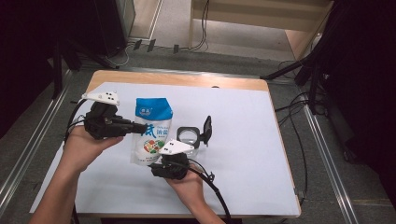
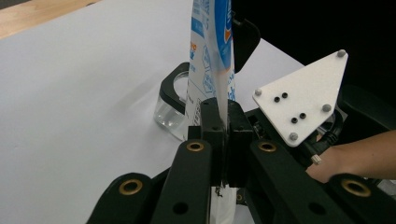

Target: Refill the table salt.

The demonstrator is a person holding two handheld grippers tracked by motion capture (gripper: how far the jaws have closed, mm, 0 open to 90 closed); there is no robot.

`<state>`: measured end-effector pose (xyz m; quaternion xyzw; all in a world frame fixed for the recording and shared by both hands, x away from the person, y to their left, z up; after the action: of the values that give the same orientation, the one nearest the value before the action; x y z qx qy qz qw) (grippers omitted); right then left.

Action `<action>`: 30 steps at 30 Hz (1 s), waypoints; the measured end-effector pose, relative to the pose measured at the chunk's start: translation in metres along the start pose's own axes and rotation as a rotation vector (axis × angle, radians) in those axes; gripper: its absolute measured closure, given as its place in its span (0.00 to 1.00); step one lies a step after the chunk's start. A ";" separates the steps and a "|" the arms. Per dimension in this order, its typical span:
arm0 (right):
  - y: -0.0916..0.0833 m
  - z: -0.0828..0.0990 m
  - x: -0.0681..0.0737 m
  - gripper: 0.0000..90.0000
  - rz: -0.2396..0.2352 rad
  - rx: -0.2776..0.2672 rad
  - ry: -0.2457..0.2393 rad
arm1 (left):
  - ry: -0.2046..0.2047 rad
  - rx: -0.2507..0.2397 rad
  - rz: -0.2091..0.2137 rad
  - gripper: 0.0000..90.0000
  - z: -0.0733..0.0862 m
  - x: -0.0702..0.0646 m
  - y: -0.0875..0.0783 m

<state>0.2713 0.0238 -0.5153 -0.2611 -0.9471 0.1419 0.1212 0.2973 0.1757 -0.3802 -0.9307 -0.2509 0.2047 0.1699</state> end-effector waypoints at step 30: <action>-0.007 0.005 0.001 0.51 -0.084 0.059 0.011 | -0.006 0.070 0.001 1.00 -0.003 0.007 0.055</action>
<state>0.2658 0.0178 -0.5178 -0.2184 -0.9519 0.1629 0.1400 0.3261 0.1334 -0.4024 -0.9237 -0.2436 0.2163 0.2014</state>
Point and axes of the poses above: each handheld gripper's, and its own axes: y roughly forward along the jaws, z roughly out of its underside, x roughly to its left, the point moved 4 cm from there along y, roughly forward along the jaws, and after that the axes turned 11 degrees about -x, right-handed, at the moved point
